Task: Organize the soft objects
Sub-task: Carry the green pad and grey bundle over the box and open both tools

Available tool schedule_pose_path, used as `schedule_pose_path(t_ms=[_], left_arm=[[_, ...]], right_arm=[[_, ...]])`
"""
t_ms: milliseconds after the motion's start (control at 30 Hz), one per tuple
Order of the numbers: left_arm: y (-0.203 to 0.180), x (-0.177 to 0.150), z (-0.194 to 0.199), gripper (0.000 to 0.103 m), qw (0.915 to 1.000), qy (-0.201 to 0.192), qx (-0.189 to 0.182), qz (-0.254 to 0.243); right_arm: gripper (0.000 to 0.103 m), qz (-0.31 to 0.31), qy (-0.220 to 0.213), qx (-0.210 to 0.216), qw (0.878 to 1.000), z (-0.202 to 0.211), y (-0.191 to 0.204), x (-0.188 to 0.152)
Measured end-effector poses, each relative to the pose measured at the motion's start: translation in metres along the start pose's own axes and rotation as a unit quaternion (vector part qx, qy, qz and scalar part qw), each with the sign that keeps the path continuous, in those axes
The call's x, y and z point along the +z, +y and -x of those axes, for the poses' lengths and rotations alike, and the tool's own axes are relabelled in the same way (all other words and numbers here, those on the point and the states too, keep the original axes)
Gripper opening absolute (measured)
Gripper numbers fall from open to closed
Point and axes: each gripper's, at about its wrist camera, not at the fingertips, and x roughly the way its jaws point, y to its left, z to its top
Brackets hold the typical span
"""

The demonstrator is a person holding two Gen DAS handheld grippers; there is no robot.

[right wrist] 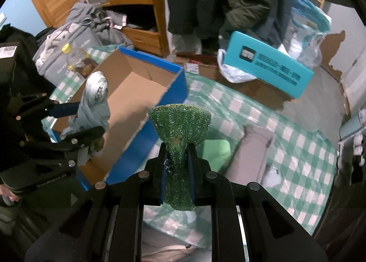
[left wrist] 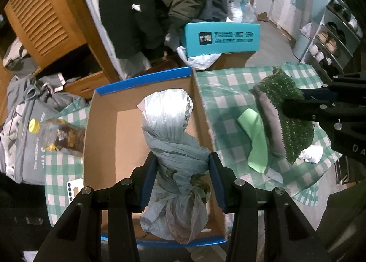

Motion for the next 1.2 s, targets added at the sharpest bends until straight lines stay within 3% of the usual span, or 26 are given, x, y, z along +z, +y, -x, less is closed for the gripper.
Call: schedule_pose_path(t_ms=[600,1200], left_arm=[[0.061,-0.02,-0.013,0.046,0.9989,0.013,0.018,0.041],[0.09,-0.024,-0.034,0.047,0.9963,0.036,0.022,0.076]], right_arm=[[0.015,0.045,0.028,0.033,0.998,-0.049,0.072,0.045],[0.015,0.05,0.052,0.051,0.996,-0.085,0.094,0.061]])
